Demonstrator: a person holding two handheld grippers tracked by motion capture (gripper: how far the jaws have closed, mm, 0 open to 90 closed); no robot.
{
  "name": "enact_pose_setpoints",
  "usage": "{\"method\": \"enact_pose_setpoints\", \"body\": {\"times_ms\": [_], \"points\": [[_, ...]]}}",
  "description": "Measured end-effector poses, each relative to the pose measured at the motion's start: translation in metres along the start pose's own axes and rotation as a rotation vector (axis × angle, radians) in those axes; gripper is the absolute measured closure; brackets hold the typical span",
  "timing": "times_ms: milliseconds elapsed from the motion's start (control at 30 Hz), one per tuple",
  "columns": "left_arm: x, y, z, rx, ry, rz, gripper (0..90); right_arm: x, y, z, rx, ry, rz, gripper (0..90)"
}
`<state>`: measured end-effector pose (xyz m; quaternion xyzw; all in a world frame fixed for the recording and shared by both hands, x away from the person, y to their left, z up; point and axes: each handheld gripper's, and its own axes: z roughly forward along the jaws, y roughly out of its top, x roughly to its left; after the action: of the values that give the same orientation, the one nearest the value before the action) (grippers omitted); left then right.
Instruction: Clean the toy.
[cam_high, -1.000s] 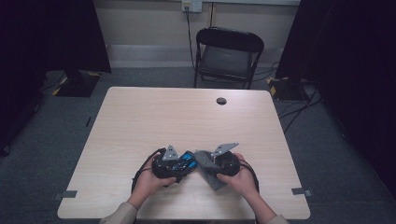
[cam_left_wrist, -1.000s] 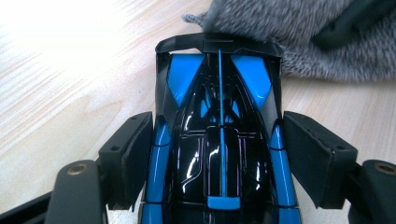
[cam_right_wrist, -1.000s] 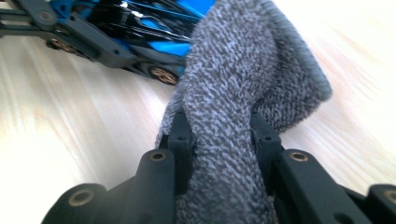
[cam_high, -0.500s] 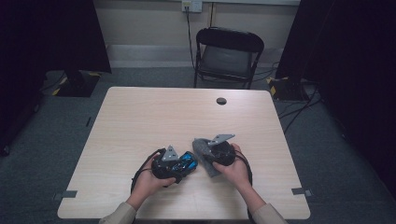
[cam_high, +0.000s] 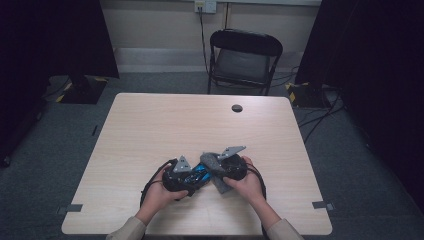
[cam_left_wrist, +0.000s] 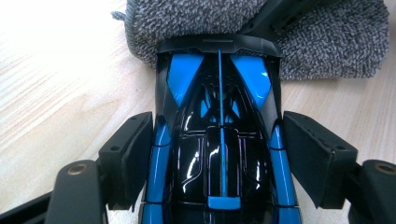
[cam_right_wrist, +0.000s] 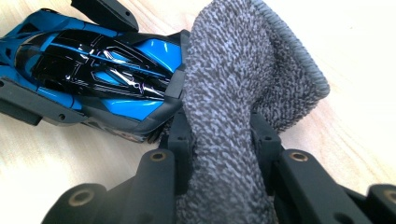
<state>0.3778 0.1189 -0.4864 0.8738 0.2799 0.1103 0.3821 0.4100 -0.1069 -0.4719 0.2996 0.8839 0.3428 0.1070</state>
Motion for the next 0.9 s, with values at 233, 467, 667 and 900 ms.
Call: {"method": "enact_pose_setpoints", "body": {"times_ms": [233, 467, 667, 900], "points": [[0.000, 0.000, 0.000, 0.001, 0.000, -0.003, 27.1, 0.001, -0.002, -0.002, 0.000, 0.003, -0.005, 68.6], [0.000, 0.000, 0.000, 0.000, -0.002, -0.004, 27.1, 0.002, -0.006, -0.005, 0.001, 0.010, -0.009, 68.6], [0.000, 0.001, 0.001, 0.001, 0.000, -0.007, 27.1, 0.004, -0.011, -0.010, -0.001, 0.021, -0.007, 68.6], [0.000, 0.001, 0.001, 0.005, 0.006, -0.005, 27.1, 0.006, -0.017, -0.015, -0.004, 0.028, -0.007, 68.6]]}}
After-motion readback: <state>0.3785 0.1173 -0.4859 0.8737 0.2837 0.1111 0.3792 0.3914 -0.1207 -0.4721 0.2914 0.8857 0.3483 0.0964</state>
